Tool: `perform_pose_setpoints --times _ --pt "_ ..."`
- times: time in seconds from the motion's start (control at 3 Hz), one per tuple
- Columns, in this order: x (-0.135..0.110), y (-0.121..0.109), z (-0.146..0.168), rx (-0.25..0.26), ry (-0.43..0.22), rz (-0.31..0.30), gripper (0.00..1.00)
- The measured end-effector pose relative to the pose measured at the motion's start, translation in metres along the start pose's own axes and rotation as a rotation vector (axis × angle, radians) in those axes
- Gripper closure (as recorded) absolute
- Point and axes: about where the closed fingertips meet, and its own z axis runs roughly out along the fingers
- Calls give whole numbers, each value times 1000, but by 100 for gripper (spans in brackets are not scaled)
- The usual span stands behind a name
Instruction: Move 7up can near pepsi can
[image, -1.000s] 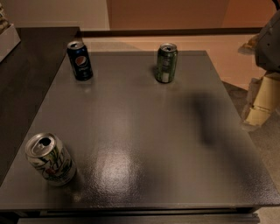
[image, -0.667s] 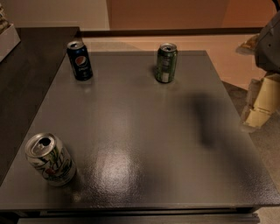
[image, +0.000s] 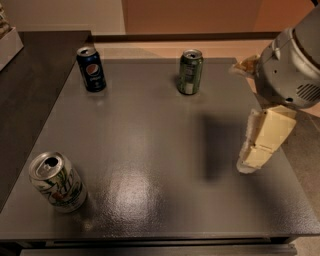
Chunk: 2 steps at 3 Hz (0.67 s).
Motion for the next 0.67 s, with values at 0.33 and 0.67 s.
perform_pose_setpoints --times 0.33,0.67 --pt "-38 20 26 -51 -87 -41 0" --pt "-75 34 58 -95 -167 -65 0"
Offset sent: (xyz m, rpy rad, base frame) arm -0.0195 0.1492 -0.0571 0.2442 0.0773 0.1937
